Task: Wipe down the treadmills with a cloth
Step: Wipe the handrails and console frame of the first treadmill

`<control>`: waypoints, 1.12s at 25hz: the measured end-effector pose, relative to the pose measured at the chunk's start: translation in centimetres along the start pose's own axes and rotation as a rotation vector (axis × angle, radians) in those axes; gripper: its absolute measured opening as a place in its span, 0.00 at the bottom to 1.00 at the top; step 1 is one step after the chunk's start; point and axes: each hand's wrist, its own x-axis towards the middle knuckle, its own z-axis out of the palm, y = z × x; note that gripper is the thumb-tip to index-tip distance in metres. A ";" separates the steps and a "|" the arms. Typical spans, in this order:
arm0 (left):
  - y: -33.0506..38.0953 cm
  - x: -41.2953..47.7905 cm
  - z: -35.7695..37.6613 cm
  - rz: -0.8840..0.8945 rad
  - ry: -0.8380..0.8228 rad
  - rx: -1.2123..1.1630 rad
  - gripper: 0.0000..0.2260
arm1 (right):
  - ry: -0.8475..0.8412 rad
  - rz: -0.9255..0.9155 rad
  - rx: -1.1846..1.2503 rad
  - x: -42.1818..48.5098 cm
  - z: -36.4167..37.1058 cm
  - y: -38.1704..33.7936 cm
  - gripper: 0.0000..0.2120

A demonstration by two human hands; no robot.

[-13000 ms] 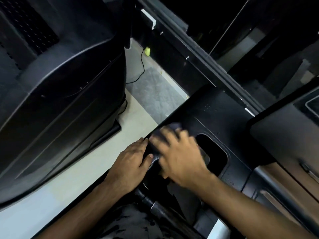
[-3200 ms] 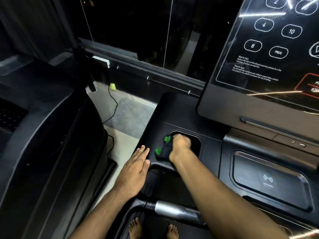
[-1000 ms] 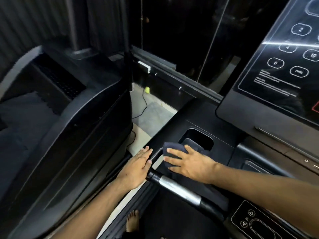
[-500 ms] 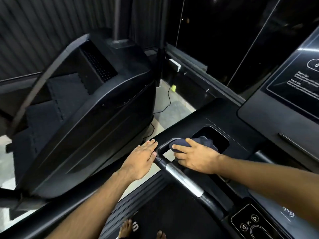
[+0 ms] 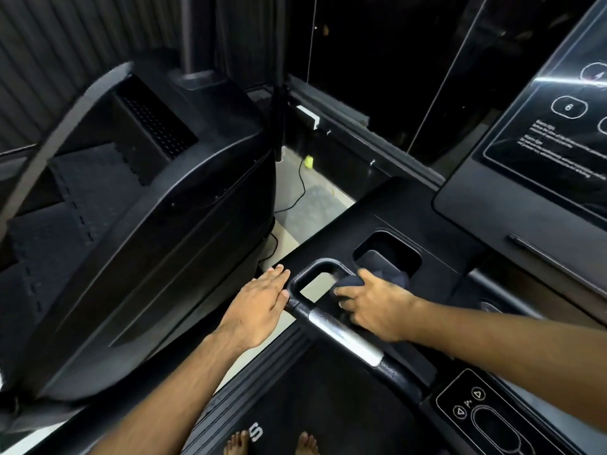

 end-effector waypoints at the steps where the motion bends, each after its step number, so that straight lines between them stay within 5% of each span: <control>1: -0.2 -0.1 -0.1 0.012 -0.004 0.010 0.22 | -0.006 -0.014 -0.043 -0.3 -0.3 0.1 0.21; 5: -0.7 -0.5 -0.1 0.046 -0.036 0.028 0.22 | -0.207 -0.161 -0.194 -2.7 -0.4 -0.4 0.20; 10: -1.2 -0.6 -0.2 0.083 -0.055 0.015 0.23 | -0.100 -0.037 -0.223 -2.7 -0.9 -0.6 0.19; 14: -1.8 -0.7 -0.5 0.108 -0.062 -0.012 0.22 | -0.340 -0.160 -0.345 -5.7 1.0 -1.9 0.21; 18: -1.9 -0.7 -0.3 0.131 -0.067 -0.002 0.22 | -0.202 0.129 -0.047 -5.7 3.1 -1.2 0.20; 21: -2.0 -0.5 -0.3 0.138 -0.066 -0.014 0.22 | -0.072 -0.097 -0.223 -3.3 3.0 -0.9 0.18; 24: -1.8 -0.9 -0.3 0.139 -0.098 -0.033 0.22 | 0.119 0.017 -0.035 -0.1 0.3 0.6 0.22; 28: -2.4 -1.1 -0.8 0.129 -0.108 -0.049 0.22 | 0.077 0.120 -0.092 1.6 -1.4 0.1 0.25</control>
